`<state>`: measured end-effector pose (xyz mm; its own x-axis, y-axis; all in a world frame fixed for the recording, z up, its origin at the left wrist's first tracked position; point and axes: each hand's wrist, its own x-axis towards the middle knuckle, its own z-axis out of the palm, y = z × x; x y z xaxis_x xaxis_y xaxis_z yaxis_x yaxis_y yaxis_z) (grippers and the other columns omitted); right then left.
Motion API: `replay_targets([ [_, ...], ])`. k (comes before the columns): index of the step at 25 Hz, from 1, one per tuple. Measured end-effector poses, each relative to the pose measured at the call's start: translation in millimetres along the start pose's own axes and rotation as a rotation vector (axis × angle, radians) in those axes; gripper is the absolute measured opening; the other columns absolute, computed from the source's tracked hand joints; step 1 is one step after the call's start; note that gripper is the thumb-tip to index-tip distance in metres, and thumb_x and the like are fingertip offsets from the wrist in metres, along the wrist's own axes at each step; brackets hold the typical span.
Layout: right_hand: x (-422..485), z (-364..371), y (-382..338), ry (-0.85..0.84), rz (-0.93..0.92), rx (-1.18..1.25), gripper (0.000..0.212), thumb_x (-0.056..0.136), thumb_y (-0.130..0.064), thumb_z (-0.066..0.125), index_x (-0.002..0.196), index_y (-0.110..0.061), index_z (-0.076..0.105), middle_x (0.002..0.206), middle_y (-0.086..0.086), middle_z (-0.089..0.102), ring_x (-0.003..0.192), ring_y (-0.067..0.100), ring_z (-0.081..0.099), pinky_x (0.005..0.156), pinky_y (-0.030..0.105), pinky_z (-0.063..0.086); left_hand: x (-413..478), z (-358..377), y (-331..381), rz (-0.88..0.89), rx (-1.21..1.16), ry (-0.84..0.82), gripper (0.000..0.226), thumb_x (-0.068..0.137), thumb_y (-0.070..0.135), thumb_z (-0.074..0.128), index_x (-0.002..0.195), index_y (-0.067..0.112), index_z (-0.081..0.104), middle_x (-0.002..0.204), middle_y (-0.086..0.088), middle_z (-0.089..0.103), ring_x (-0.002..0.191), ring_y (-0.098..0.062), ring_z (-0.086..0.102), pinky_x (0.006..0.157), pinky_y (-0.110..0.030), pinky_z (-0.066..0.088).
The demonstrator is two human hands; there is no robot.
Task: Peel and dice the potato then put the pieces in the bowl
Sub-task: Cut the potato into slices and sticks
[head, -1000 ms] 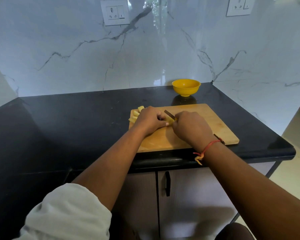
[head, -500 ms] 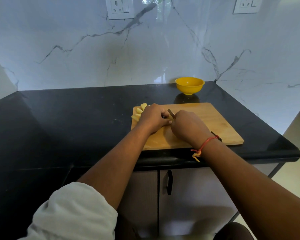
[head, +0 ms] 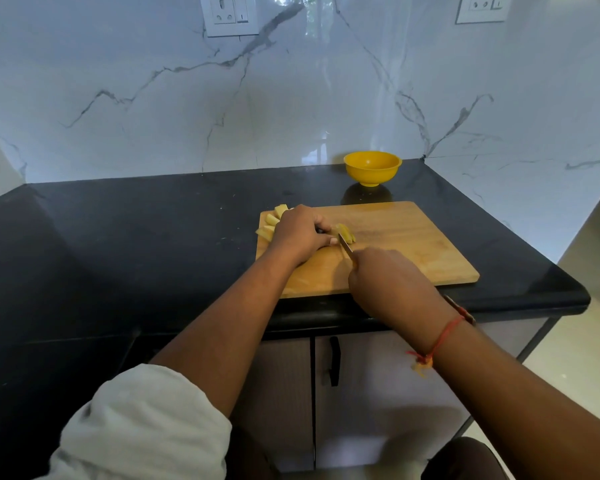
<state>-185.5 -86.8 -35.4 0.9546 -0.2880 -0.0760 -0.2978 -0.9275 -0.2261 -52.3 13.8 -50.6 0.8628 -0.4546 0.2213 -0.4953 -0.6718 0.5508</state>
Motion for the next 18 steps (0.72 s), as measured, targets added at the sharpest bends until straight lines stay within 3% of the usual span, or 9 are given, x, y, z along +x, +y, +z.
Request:
replay_targets([
  [8,-36,6,34,0.081,-0.060,-0.150,0.047,0.102,-0.018,0.042,0.145,-0.037,0.033,0.085,0.001,0.053,0.076,0.021,0.059,0.069,0.040,0.058,-3,-2,1,0.007,-0.025,-0.022,0.031,0.085,0.027,0.077,0.113,0.016,0.074,0.114,-0.003,0.073,0.105,-0.017,0.065,0.092,-0.030,0.050],
  [12,-40,-5,30,0.206,-0.090,-0.018,0.034,0.105,-0.030,0.035,0.136,-0.034,0.047,0.079,0.000,0.055,0.068,0.016,0.057,0.061,0.033,0.056,-3,-3,0,0.007,-0.025,-0.039,0.033,0.086,0.029,0.076,0.116,0.016,0.073,0.117,-0.003,0.071,0.107,-0.016,0.064,0.088,-0.024,0.046],
  [15,-18,-10,18,0.246,-0.090,0.037,0.035,0.103,-0.029,0.039,0.135,-0.029,0.054,0.079,-0.003,0.056,0.067,0.011,0.053,0.055,0.028,0.045,-3,-2,-3,0.004,-0.042,-0.022,0.033,0.085,0.030,0.077,0.115,0.017,0.073,0.116,-0.001,0.072,0.103,-0.012,0.064,0.085,-0.022,0.044],
  [18,16,-8,9,0.247,-0.057,0.027,0.034,0.102,-0.027,0.042,0.130,-0.021,0.060,0.096,0.005,0.066,0.080,0.019,0.057,0.064,0.031,0.047,-2,-1,-4,0.004,-0.039,-0.007,0.029,0.084,0.031,0.078,0.110,0.017,0.076,0.109,0.000,0.074,0.092,-0.006,0.060,0.078,-0.020,0.042],
])
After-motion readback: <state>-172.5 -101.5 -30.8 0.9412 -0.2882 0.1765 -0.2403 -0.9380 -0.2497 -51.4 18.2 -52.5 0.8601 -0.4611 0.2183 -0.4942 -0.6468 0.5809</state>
